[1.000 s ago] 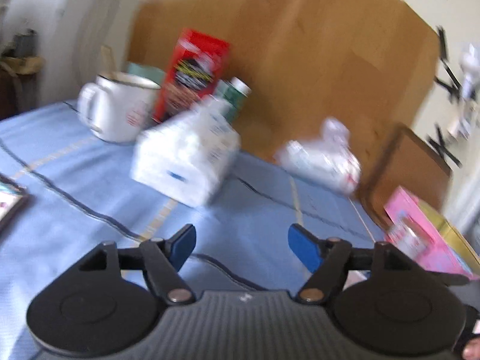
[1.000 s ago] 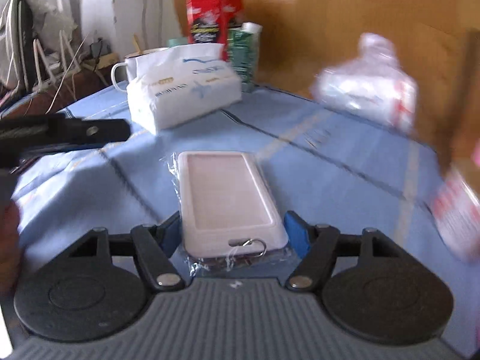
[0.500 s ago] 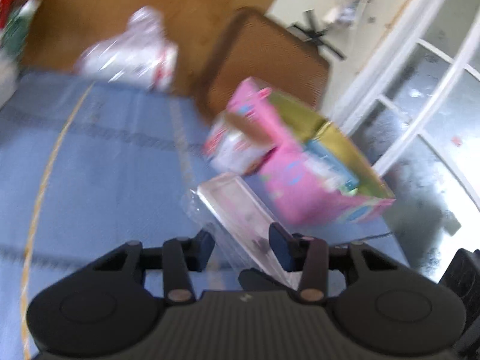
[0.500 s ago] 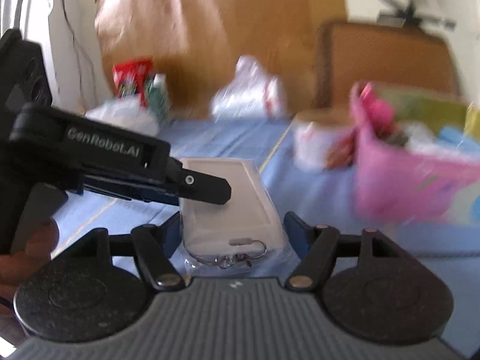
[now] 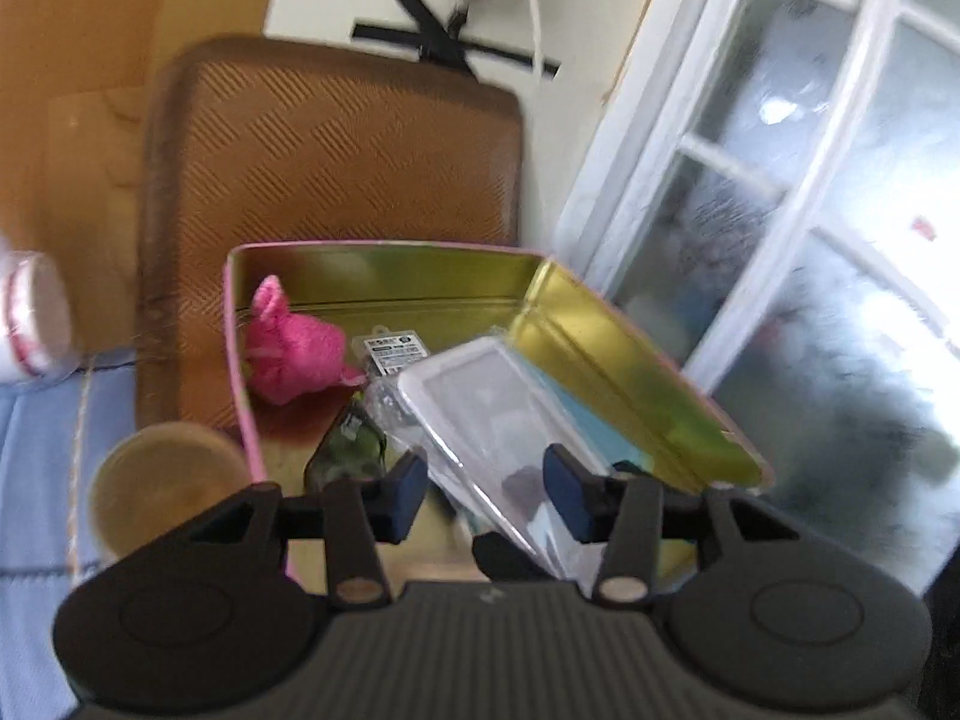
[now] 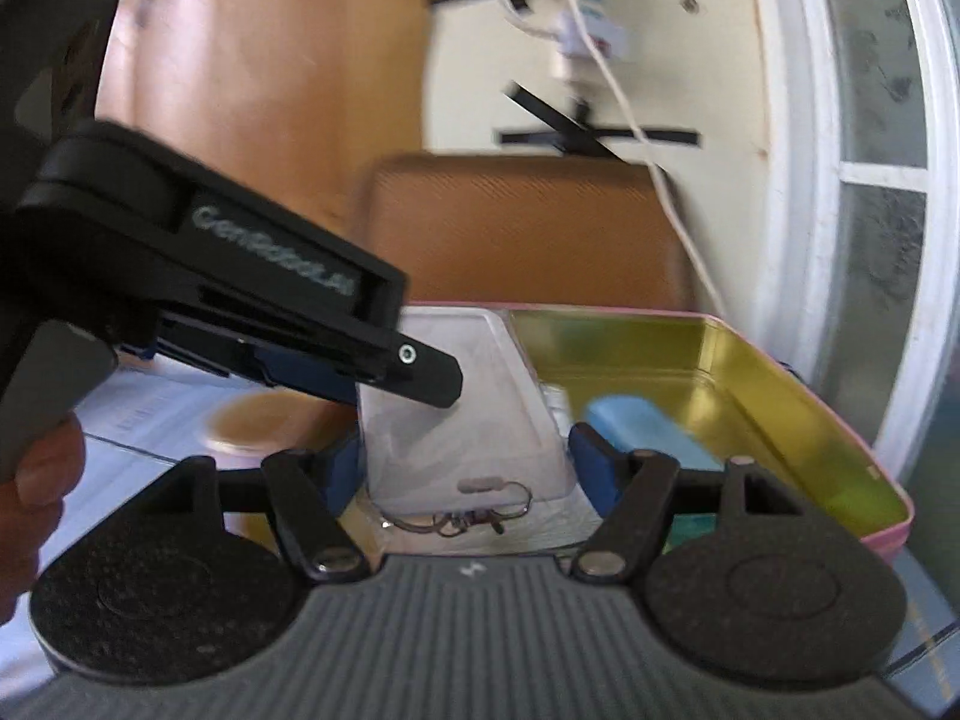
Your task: Organize soft objects
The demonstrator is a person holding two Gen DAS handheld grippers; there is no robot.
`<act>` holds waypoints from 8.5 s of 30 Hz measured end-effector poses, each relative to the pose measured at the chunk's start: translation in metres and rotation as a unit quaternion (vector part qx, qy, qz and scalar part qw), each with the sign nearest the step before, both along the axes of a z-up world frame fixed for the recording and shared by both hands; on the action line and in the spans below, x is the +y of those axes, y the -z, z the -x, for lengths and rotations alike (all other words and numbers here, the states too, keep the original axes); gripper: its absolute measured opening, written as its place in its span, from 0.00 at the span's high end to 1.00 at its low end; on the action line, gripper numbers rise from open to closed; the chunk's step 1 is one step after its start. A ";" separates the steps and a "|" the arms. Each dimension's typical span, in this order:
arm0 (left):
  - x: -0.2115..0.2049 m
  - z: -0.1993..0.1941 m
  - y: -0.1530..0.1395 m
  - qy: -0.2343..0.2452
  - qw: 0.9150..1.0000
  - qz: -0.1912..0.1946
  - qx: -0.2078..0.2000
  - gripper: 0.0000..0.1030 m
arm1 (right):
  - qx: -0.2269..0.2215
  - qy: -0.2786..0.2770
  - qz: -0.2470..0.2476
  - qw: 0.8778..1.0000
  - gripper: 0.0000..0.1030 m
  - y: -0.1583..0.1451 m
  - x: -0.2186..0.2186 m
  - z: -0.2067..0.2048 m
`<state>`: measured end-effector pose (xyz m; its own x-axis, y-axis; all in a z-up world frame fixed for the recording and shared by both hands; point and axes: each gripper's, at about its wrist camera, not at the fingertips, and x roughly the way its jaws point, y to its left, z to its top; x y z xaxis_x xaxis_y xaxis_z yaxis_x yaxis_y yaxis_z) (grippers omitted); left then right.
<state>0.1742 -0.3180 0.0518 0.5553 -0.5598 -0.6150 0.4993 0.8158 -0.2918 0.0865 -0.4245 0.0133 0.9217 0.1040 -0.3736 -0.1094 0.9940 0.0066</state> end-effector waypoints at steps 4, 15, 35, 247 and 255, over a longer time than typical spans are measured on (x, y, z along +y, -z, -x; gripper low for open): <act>-0.024 -0.020 0.014 -0.038 0.996 -0.078 -0.023 0.52 | 0.027 0.052 0.042 0.997 0.24 0.014 -0.008 -0.031; -0.011 0.027 -0.002 -0.057 0.986 -0.133 -0.076 0.22 | -0.022 0.069 -0.106 0.992 0.23 0.001 -0.040 0.043; 0.076 0.188 -0.032 -0.096 0.970 -0.157 -0.160 0.00 | 0.056 0.059 -0.278 0.957 0.13 -0.018 -0.016 0.140; 0.104 0.200 0.026 -0.096 0.973 -0.201 -0.063 0.00 | 0.017 0.105 -0.189 0.976 0.07 0.002 0.058 0.152; 0.104 0.201 0.027 -0.097 0.972 -0.202 -0.064 0.00 | 0.018 0.107 -0.191 0.976 0.07 0.002 0.058 0.153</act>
<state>-0.0266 -0.2135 0.0252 0.7129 -0.1638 -0.6818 0.3356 0.9334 0.1267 -0.0670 -0.3666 0.0112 0.9246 0.0484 -0.3778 0.1078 0.9181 0.3814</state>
